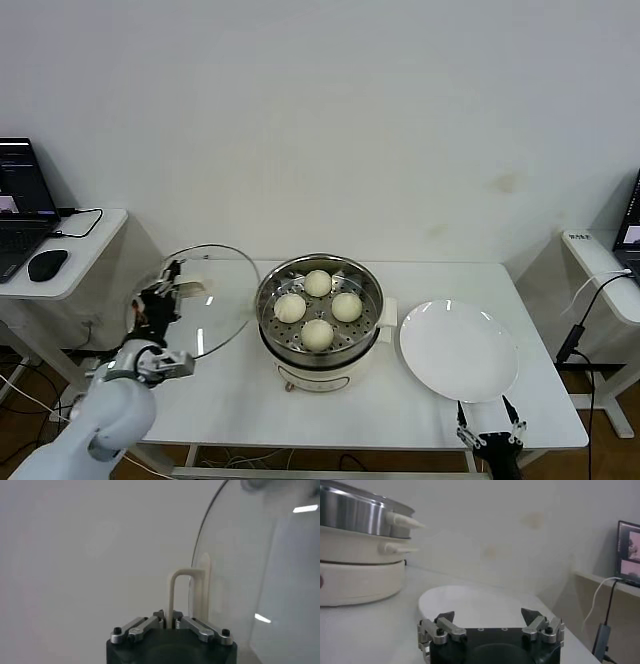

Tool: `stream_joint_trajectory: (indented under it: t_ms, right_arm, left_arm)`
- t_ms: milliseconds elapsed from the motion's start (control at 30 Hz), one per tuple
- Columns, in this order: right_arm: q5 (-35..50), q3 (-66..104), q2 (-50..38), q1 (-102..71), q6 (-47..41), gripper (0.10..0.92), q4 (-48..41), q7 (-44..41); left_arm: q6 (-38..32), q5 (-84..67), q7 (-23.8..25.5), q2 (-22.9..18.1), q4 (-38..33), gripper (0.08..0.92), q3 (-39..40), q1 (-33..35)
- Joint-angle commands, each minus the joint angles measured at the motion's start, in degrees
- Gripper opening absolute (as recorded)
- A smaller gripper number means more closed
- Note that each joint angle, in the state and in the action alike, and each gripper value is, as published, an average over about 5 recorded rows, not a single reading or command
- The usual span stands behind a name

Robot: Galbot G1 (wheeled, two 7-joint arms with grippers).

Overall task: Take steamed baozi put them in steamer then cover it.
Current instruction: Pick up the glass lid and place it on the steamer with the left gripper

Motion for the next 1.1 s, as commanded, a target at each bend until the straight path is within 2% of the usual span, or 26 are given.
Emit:
stream_joint_trajectory:
  t_ms: [33,200,633,1100]
  right_arm:
    - [-4.4,-0.3,1.4,1.1,-0.1,0.823,-0.1,1.5]
    - [-6.2,-0.2,2.4,1.0,0.1,0.823,-0.1,2.2]
    - [-7.2,-0.1,2.8,0.6,0.5,0.823,-0.9,2.9]
    - [-7.6,-0.8,2.8,0.7,1.2,0.823,-2.4,2.9]
  left_arm:
    - [7.9,6.4,4.8,-7.2,-0.4,0.152,18.6,-15.5]
    - [8.0,11.5,9.4,-12.9,1.9,0.152,21.3,-18.1]
    - [8.0,21.1,13.3,-23.3,10.7,0.152,24.8,-21.3]
    - [8.0,26.7,15.8,-27.9,17.9,0.152,25.5,-22.8]
